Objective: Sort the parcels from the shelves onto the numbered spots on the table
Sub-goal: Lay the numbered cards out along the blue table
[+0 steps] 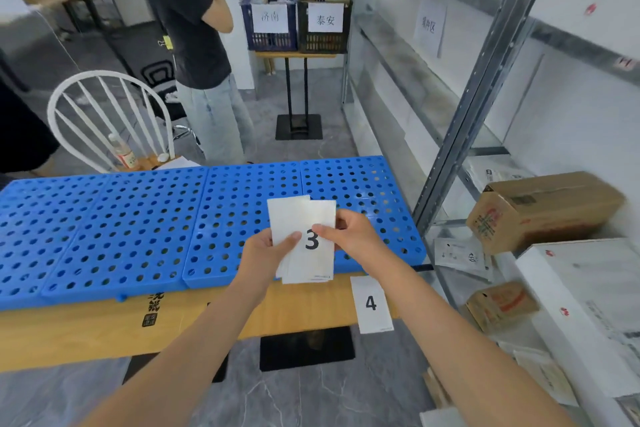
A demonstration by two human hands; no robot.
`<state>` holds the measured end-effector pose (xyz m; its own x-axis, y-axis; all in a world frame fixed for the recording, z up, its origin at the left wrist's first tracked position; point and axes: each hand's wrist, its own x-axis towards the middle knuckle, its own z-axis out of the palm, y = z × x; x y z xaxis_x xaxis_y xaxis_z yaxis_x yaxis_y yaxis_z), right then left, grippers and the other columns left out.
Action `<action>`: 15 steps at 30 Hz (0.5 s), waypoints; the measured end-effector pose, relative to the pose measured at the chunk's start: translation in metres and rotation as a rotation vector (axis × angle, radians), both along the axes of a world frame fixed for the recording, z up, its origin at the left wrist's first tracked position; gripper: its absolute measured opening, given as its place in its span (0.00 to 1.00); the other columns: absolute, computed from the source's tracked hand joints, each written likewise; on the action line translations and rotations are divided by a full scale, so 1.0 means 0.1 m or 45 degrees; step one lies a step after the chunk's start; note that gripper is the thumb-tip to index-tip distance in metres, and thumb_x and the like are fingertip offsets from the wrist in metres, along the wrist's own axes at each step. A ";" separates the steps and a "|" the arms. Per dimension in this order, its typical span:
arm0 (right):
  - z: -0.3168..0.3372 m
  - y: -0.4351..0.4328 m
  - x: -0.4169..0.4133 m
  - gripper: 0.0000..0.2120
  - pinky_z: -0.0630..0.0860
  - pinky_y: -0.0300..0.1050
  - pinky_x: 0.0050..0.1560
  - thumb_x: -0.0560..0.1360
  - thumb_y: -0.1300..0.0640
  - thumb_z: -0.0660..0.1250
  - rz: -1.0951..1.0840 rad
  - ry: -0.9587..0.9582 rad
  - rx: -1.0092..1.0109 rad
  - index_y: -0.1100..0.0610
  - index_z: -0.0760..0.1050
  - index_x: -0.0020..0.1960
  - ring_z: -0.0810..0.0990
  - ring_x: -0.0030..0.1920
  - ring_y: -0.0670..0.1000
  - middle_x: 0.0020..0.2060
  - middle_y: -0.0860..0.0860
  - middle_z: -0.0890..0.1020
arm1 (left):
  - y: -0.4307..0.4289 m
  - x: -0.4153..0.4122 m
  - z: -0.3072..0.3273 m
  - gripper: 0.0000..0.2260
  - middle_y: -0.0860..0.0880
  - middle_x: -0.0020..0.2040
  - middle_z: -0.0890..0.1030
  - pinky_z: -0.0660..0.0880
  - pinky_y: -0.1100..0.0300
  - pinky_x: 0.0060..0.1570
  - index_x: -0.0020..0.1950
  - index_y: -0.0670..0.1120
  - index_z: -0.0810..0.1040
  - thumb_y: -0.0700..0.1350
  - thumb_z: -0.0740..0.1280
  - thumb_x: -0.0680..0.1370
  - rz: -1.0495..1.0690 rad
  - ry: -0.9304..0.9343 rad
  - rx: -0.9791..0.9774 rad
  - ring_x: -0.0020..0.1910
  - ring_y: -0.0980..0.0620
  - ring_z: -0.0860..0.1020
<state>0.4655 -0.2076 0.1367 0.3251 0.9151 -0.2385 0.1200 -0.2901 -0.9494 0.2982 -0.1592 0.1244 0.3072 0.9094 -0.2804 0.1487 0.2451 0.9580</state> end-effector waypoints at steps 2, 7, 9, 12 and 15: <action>0.01 0.00 -0.09 0.09 0.82 0.40 0.41 0.72 0.56 0.73 -0.059 0.039 0.025 0.55 0.79 0.51 0.84 0.46 0.47 0.47 0.50 0.85 | 0.01 -0.09 0.03 0.10 0.48 0.47 0.85 0.81 0.55 0.44 0.53 0.44 0.81 0.47 0.71 0.75 0.034 -0.008 0.014 0.47 0.49 0.83; -0.02 0.02 -0.31 0.08 0.80 0.37 0.36 0.73 0.58 0.72 -0.111 0.028 0.001 0.60 0.80 0.51 0.84 0.42 0.47 0.46 0.53 0.85 | 0.04 -0.31 0.01 0.07 0.47 0.46 0.85 0.80 0.45 0.52 0.48 0.45 0.81 0.47 0.71 0.75 0.109 -0.035 -0.018 0.48 0.46 0.83; -0.04 0.05 -0.37 0.08 0.78 0.35 0.33 0.74 0.57 0.71 -0.110 -0.028 -0.003 0.61 0.80 0.51 0.84 0.41 0.47 0.46 0.53 0.85 | 0.04 -0.39 -0.02 0.07 0.48 0.45 0.85 0.79 0.43 0.52 0.47 0.45 0.81 0.48 0.71 0.75 0.142 -0.036 -0.026 0.48 0.45 0.83; -0.05 0.08 -0.39 0.06 0.77 0.35 0.33 0.75 0.57 0.70 -0.155 -0.040 0.005 0.59 0.79 0.50 0.83 0.41 0.45 0.44 0.51 0.84 | 0.07 -0.54 -0.09 0.06 0.49 0.44 0.85 0.79 0.43 0.52 0.46 0.47 0.82 0.49 0.71 0.75 0.180 -0.037 -0.043 0.47 0.44 0.83; -0.07 0.10 -0.40 0.04 0.76 0.33 0.30 0.77 0.57 0.68 -0.185 -0.026 -0.015 0.57 0.78 0.50 0.82 0.41 0.44 0.43 0.48 0.83 | 0.12 -0.74 -0.17 0.07 0.50 0.45 0.85 0.79 0.44 0.52 0.48 0.48 0.82 0.50 0.71 0.75 0.276 -0.055 -0.085 0.48 0.46 0.83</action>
